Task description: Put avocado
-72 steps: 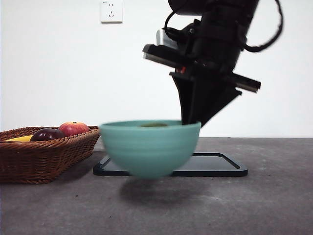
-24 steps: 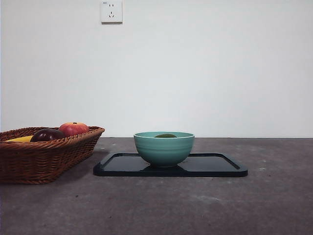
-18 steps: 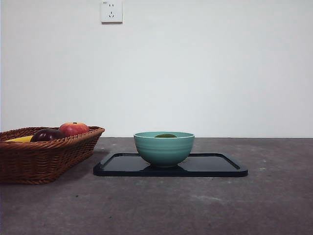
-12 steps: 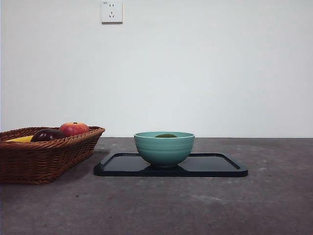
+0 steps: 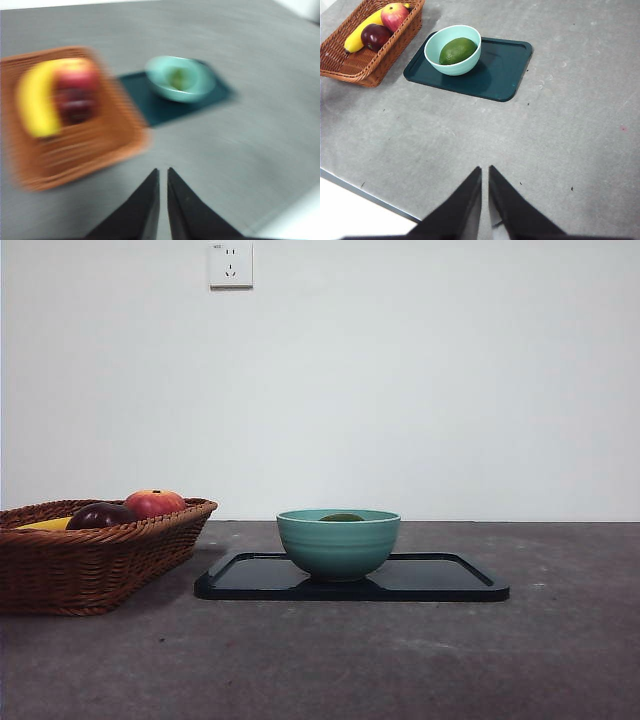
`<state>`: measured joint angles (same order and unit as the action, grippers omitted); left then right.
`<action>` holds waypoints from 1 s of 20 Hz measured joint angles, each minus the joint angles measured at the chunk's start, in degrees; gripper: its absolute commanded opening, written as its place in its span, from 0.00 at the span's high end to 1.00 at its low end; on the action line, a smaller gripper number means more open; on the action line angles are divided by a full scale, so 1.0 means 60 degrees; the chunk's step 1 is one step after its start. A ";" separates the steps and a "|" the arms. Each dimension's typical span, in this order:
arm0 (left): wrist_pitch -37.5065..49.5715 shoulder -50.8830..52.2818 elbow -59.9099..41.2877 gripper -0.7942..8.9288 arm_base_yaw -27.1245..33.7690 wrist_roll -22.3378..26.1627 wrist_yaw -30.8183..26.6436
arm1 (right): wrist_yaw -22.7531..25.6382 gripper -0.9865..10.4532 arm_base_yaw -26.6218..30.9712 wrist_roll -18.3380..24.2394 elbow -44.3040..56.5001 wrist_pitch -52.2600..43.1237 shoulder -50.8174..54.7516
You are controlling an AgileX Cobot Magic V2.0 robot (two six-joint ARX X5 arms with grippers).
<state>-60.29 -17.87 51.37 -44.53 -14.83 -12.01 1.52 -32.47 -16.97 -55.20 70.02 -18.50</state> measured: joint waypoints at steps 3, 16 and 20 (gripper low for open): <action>0.0801 -0.0004 -0.0525 0.90 0.2637 0.0142 -0.0444 | 0.0000 0.90 0.0000 0.0000 0.0000 0.0000 0.0000; 0.7836 0.0958 -0.7264 0.90 0.7380 0.1107 0.2204 | 0.0000 0.90 0.0000 0.0000 0.0000 0.0000 0.0000; 0.7876 0.1800 -0.7890 0.90 0.7613 0.1690 0.3016 | 0.0000 0.90 0.0000 0.0000 0.0000 0.0000 0.0000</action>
<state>-13.04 -7.07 4.03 1.15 -4.69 6.09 1.52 -32.47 -16.97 -55.20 70.02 -18.50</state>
